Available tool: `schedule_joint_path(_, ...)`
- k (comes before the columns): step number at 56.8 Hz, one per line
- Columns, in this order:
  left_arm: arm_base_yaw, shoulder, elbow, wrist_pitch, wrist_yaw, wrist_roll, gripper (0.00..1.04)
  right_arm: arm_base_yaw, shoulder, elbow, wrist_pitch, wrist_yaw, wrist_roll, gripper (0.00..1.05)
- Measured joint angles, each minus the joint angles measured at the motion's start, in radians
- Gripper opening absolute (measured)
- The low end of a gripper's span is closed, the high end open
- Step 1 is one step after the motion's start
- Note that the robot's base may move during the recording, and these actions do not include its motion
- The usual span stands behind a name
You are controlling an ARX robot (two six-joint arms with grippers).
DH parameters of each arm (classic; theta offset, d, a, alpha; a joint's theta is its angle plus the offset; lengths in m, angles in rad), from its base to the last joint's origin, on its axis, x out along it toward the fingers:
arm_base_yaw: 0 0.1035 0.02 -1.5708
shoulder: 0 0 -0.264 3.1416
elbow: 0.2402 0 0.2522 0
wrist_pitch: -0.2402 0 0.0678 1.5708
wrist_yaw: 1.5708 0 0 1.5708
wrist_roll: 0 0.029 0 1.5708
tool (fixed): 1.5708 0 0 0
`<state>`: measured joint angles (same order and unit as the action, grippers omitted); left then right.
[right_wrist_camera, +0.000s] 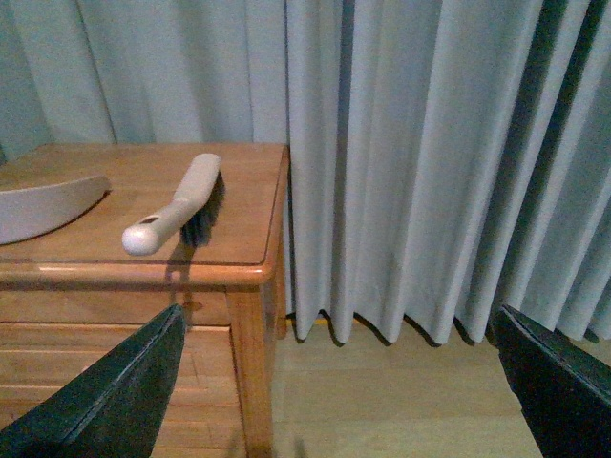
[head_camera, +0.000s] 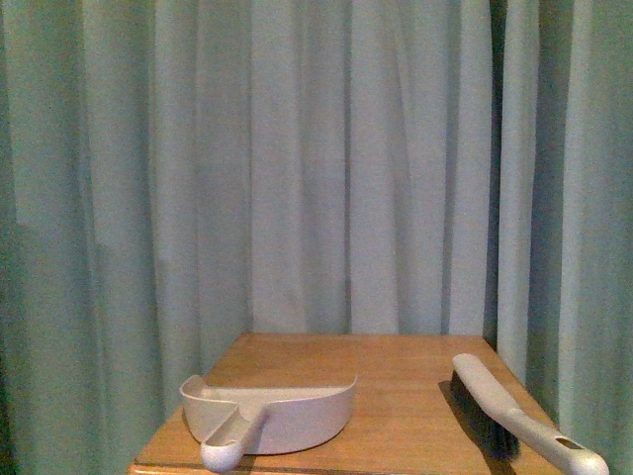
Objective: Clean up trash
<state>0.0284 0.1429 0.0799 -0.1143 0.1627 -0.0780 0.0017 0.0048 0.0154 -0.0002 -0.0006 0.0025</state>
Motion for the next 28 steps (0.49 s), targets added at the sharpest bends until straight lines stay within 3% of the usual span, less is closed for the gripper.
schedule_joint_path(6,-0.056,0.253,0.112,0.1,-0.042,0.013,0.97,0.0,0.0,0.0,0.0,0.0,0.0,0.97)
schedule_joint_path(12,-0.17,0.544,0.324,0.105,-0.136,0.113,0.97,0.0,0.0,0.0,0.0,0.0,0.0,0.97)
schedule_joint_path(17,-0.274,0.829,0.581,0.018,-0.204,0.175,0.97,0.0,0.0,0.0,0.0,0.0,0.0,0.97)
schedule_joint_path(28,-0.376,1.201,0.989,-0.134,-0.341,0.119,0.97,0.0,0.0,0.0,0.0,0.0,0.0,0.97)
